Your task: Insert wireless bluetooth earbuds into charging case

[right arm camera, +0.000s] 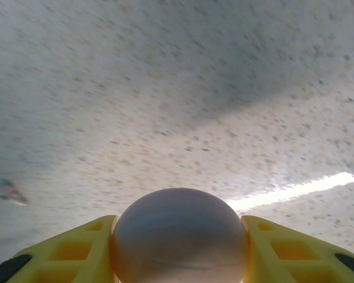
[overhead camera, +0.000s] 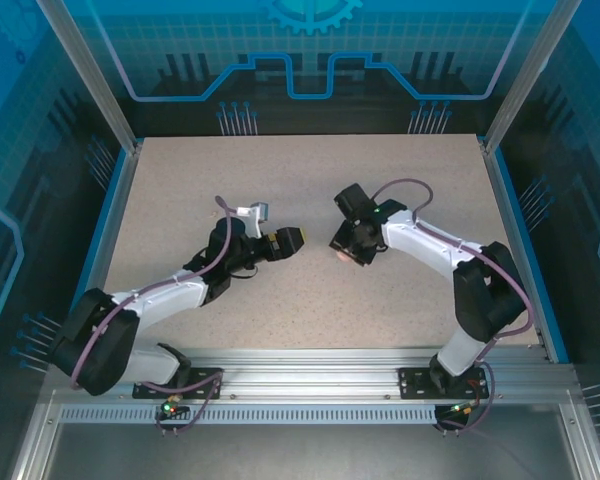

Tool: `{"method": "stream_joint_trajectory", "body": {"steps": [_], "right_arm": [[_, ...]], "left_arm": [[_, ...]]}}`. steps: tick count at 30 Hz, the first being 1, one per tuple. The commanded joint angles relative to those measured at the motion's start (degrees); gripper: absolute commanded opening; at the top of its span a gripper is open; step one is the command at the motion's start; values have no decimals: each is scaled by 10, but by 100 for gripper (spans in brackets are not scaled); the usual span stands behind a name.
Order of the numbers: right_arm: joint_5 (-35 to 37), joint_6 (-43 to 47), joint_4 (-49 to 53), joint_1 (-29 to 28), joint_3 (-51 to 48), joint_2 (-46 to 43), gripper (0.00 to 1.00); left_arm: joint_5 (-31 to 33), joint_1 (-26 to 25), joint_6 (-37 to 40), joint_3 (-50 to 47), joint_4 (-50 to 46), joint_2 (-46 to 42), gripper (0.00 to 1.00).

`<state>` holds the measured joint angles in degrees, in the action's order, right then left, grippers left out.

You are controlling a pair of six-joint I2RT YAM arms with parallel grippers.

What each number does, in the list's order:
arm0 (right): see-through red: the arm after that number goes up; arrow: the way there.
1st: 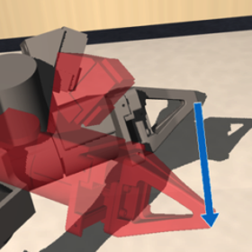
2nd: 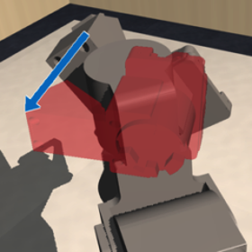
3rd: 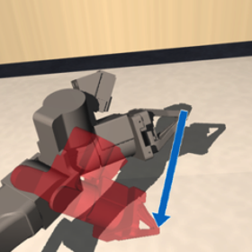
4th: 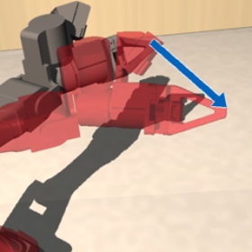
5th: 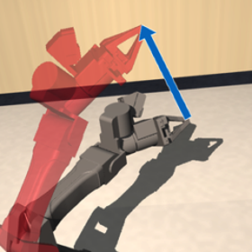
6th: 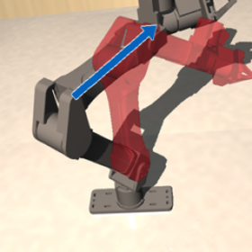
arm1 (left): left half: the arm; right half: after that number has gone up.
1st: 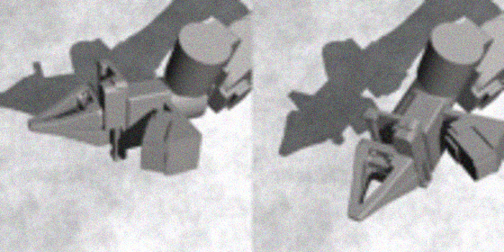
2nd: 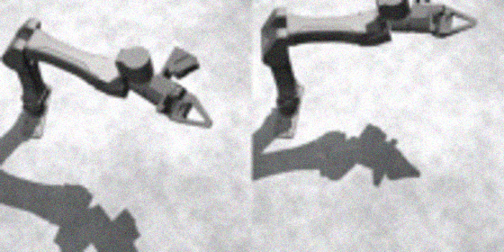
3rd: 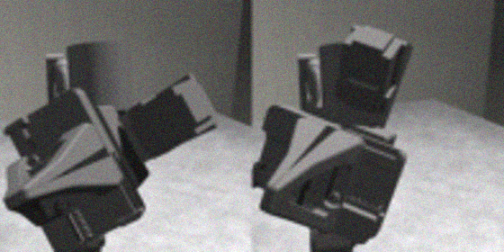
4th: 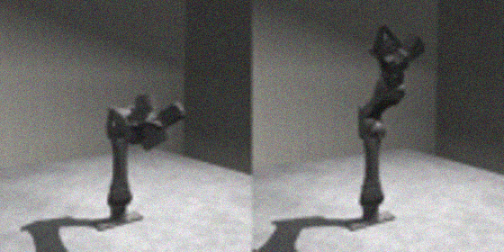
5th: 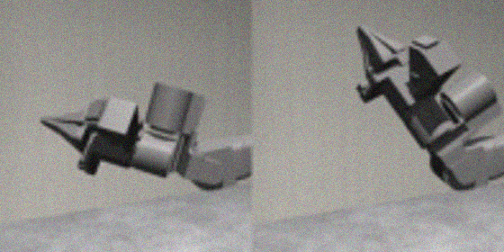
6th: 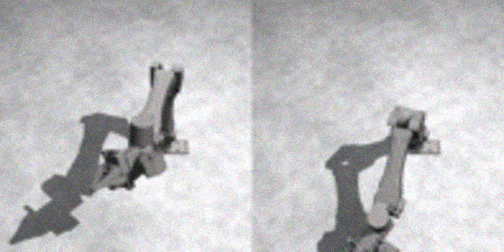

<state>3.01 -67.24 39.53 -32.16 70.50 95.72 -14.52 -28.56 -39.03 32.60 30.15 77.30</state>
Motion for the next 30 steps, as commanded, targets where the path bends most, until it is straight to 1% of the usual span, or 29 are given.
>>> {"method": "stream_joint_trajectory", "body": {"steps": [1, 3, 6, 11, 16, 20, 26, 30], "right_arm": [[-36, -1, 1, 15, 35, -1, 36], [-51, -11, -8, 22, 42, 2, 35], [-67, -31, -22, 28, 48, 5, 35], [-91, -68, -46, 29, 56, 11, 35], [-104, -99, -68, 22, 59, 18, 35], [-107, -110, -73, 12, 69, 26, 35], [-111, -128, -86, -3, 76, 33, 35], [-110, -134, -90, -14, 80, 38, 35]], "left_arm": [[-50, -13, -6, -12, 111, 30, 99], [-48, -23, -7, -16, 138, 42, 99], [-21, -41, -15, -26, 177, 58, 96], [9, -64, -30, -28, 224, 98, 89], [69, -83, -55, -34, 271, 133, 85], [86, -88, -64, -24, 291, 153, 82], [113, -89, -86, -17, 316, 180, 72], [119, -89, -90, -7, 323, 190, 67]]}}
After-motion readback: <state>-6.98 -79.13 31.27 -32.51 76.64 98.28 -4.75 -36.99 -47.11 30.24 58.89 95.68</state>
